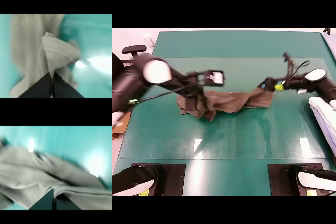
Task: Fold the shirts.
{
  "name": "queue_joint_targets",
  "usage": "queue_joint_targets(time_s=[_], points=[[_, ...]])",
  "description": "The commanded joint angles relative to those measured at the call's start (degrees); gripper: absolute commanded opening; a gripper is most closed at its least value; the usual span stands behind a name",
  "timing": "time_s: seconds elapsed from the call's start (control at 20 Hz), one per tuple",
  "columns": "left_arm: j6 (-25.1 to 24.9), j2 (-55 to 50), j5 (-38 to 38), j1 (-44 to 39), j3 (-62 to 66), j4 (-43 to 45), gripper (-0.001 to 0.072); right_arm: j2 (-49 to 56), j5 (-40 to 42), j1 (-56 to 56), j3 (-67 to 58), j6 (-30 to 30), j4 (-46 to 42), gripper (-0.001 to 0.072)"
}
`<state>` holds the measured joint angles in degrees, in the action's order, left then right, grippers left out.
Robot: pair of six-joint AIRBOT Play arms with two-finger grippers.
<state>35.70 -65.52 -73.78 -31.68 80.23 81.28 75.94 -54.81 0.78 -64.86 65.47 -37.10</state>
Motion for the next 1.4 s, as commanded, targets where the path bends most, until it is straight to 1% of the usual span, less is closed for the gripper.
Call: queue_joint_targets(time_s=[0.0,0.15,0.25,0.45,0.55,0.65,0.8,0.95,1.05,1.1,1.2,1.25,1.3,1.35], points=[[4.3,11.4,0.7,5.2,0.8,9.0,0.0026,-7.5,-1.2,-3.0,-9.0,2.3,0.1,0.0006],[4.5,21.0,2.6,10.6,4.9,12.5,0.0026,-15.7,-1.2,-8.4,-16.3,3.7,0.0,0.0006],[4.3,25.7,4.2,12.2,9.0,13.2,0.0027,-21.5,-1.5,-12.6,-20.7,5.0,0.0,0.0006],[4.4,30.4,6.2,12.1,17.2,12.3,0.0028,-31.1,-5.4,-18.9,-29.1,6.6,0.0,0.0005],[4.4,31.2,6.2,12.1,21.4,11.8,0.0028,-35.1,-5.2,-21.1,-33.0,7.6,0.0,0.0005],[4.5,31.2,7.3,12.1,24.4,8.4,0.0028,-37.4,-5.3,-23.7,-37.4,8.2,0.0,0.0005],[4.9,30.6,8.0,12.1,24.5,1.8,0.0028,-36.9,-6.8,-27.5,-41.8,9.6,0.0,0.0005],[12.3,28.8,3.8,12.1,19.4,1.8,0.0029,-30.8,-15.1,-29.4,-41.0,9.9,0.1,0.0006],[16.7,27.1,1.7,12.2,11.2,2.8,0.0028,-26.2,-16.1,-26.4,-36.0,9.4,-0.2,0.0006],[18.8,26.1,2.3,12.1,5.7,2.7,0.0028,-23.7,-16.1,-24.2,-32.9,8.4,-0.6,0.0006],[22.5,23.9,6.2,12.2,-5.9,2.4,0.0028,-17.8,-15.3,-18.2,-25.1,5.9,-0.6,0.0006],[23.9,22.5,10.0,12.2,-12.0,2.5,0.0028,-14.8,-13.9,-15.1,-21.3,4.4,-0.7,0.0007],[26.1,20.9,14.9,12.2,-17.7,2.5,0.0028,-11.7,-11.4,-12.0,-17.7,3.2,-0.7,0.0007],[30.5,18.9,21.3,12.2,-23.6,2.7,0.0027,-8.0,-8.1,-9.2,-14.3,2.6,-0.7,0.0007]])
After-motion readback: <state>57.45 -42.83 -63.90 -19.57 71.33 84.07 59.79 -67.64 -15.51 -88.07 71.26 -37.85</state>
